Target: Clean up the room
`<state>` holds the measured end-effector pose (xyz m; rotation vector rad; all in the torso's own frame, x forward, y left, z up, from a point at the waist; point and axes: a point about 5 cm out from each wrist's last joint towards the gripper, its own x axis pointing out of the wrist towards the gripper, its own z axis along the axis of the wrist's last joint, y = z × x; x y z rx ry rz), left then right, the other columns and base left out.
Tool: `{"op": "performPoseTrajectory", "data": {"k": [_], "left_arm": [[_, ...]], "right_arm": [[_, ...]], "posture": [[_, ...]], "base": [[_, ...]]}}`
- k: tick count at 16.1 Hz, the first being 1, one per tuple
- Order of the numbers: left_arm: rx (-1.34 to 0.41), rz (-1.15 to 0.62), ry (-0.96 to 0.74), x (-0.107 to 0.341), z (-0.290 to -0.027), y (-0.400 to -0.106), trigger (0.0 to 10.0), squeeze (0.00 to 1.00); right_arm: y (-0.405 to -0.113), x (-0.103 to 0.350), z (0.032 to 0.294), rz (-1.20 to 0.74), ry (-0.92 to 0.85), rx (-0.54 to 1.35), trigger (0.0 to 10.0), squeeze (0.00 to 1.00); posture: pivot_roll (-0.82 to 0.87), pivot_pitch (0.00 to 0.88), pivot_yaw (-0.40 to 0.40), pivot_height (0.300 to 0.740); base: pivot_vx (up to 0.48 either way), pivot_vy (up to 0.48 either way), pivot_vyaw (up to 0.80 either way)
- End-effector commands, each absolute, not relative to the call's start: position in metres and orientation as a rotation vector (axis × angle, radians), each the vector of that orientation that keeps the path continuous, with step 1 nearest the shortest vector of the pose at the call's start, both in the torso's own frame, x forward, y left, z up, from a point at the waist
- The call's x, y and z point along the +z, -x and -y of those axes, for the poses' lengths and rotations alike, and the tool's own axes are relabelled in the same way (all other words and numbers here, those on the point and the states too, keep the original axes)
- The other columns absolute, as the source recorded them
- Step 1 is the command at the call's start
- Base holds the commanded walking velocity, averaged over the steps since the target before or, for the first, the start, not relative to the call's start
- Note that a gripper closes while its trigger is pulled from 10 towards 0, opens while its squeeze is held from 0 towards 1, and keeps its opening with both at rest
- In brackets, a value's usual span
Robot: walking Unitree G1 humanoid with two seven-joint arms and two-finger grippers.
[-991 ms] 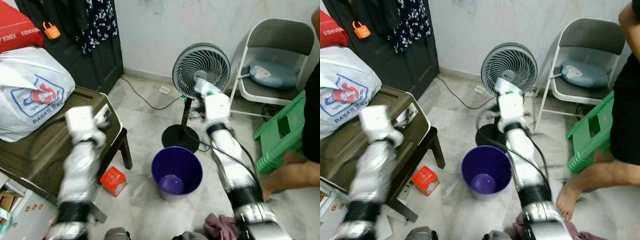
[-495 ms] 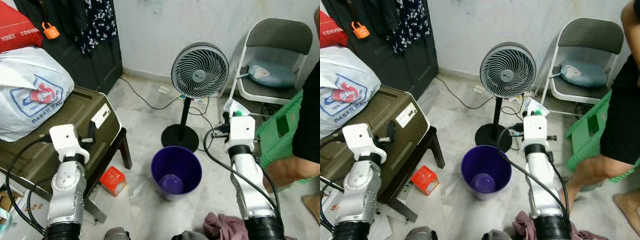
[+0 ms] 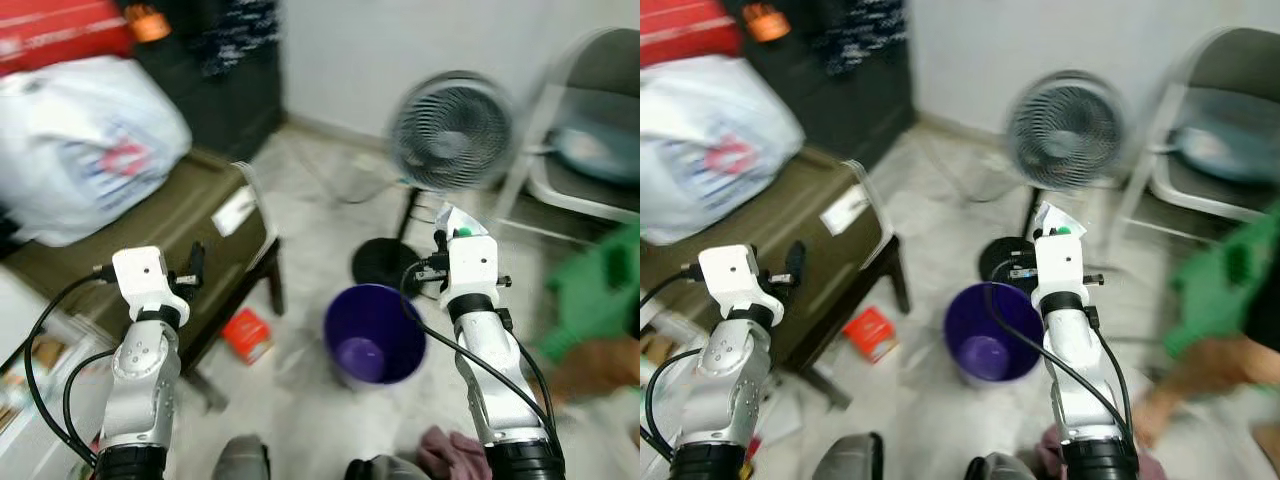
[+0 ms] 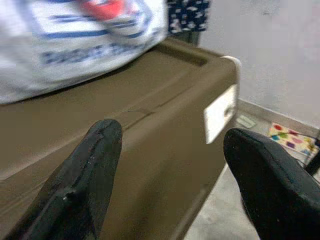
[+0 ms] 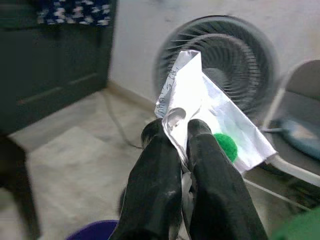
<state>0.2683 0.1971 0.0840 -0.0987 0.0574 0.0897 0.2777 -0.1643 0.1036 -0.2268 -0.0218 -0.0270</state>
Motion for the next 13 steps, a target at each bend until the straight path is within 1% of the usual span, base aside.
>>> {"op": "performPoseTrajectory", "data": {"k": [1,6,9,13], "left_arm": [[0.061,-0.054,0.115,0.0872,-0.1909,-0.2682,10.0,0.00],[0.055,-0.053,0.114,0.0899,-0.1901,-0.2692,10.0,0.00],[0.046,-0.053,0.118,0.0911,-0.1882,-0.2706,10.0,0.00],[0.015,-0.040,0.128,0.0943,-0.1846,-0.2713,10.0,0.00]], "right_arm": [[-0.2743,0.1058,0.1684,0.019,0.228,-0.041,10.0,0.00],[-0.2775,0.1033,0.1688,-0.016,0.201,-0.051,10.0,0.00],[-0.2782,0.1018,0.1694,-0.036,0.186,-0.062,10.0,0.00],[-0.2788,0.1024,0.1659,-0.034,0.194,-0.047,10.0,0.00]], "posture": [[0.00,0.095,-0.017,0.740],[0.00,0.103,-0.017,0.740],[0.00,0.103,-0.013,0.740],[0.00,0.105,-0.011,0.740]], "base": [[0.000,0.000,0.43],[0.000,0.000,0.00],[0.000,0.000,-0.80],[0.000,0.000,0.00]]}}
